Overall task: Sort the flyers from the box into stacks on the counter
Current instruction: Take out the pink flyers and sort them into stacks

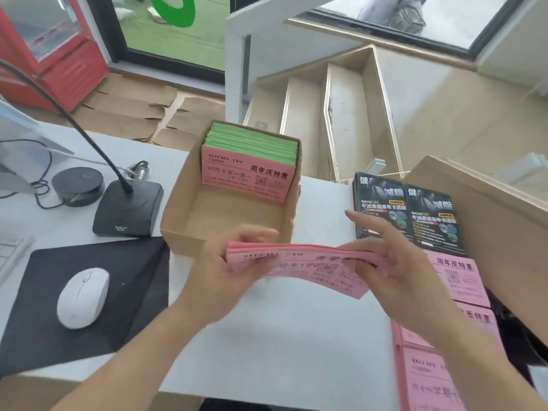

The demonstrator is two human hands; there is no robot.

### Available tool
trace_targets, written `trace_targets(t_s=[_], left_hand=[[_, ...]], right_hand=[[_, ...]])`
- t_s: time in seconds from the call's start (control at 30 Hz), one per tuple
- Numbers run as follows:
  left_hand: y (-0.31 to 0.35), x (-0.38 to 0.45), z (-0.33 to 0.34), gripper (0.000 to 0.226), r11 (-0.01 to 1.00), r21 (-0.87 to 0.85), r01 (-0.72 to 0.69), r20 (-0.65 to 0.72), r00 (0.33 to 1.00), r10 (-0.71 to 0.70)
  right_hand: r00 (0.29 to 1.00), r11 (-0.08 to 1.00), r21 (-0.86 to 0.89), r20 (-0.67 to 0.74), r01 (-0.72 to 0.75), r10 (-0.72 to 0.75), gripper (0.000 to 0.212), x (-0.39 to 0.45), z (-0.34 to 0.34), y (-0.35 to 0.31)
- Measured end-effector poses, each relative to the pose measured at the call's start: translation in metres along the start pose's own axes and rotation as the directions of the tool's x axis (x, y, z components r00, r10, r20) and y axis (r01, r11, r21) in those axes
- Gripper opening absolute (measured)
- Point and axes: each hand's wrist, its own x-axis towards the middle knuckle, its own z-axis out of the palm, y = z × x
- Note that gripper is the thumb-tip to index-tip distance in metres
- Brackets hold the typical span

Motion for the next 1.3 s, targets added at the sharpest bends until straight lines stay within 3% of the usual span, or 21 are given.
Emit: trace_targets(t_s=[0.13, 0.4, 0.57, 0.67, 0.77, 0.87, 0.97, 1.07, 1.3], left_hand=[[-0.042, -0.054, 0.052, 0.020, 0.980, -0.014, 0.200, 0.071, 0.978, -0.198], [-0.075, -0.098, 0.072, 0.023, 0.924, 0.167, 0.343, 0.025, 0.936, -0.352], [-0.081, -0.112, 0.080, 0.030, 0.910, 0.210, 0.357, -0.052, 0.934, -0.355], [-0.079, -0.119, 0.089, 0.042, 0.905, 0.193, 0.379, -0.098, 0.925, -0.367], [-0.070, -0.123, 0.099, 0.040, 0.916, 0.194, 0.350, -0.169, 0.932, -0.321], [-0.060, -0.125, 0.125, 0.055, 0.928, 0.173, 0.330, -0.147, 0.940, -0.307], [-0.065, -0.122, 0.170, 0.063, 0.918, 0.145, 0.369, -0.009, 0.928, -0.371], [-0.076, -0.117, 0.217, 0.068, 0.921, 0.196, 0.336, 0.083, 0.930, -0.357], [-0.089, -0.106, 0.286, 0.084, 0.880, 0.364, 0.306, 0.086, 0.929, -0.359]], right_hand=[[0.991, 0.988, -0.078, -0.021, -0.136, 0.135, 0.068, -0.063, -0.002, 0.059], [0.985, 0.982, -0.084, 0.019, -0.167, 0.169, 0.065, -0.111, 0.019, 0.129], [0.980, 0.985, 0.051, -0.100, -0.167, 0.172, 0.064, -0.123, 0.026, 0.142], [0.975, 0.977, 0.098, -0.101, -0.187, 0.197, 0.059, -0.128, 0.029, 0.140], [0.969, 0.964, 0.196, -0.135, -0.181, 0.209, 0.056, -0.137, 0.019, 0.130], [0.954, 0.942, 0.279, -0.180, -0.185, 0.240, 0.062, -0.158, -0.003, 0.131], [0.893, 0.896, 0.385, -0.291, -0.220, 0.344, 0.066, -0.187, -0.040, 0.146], [0.813, 0.897, 0.356, -0.420, -0.261, 0.403, 0.068, -0.210, -0.076, 0.174], [0.712, 0.844, 0.258, -0.454, -0.470, 0.536, 0.081, -0.225, -0.119, 0.234]])
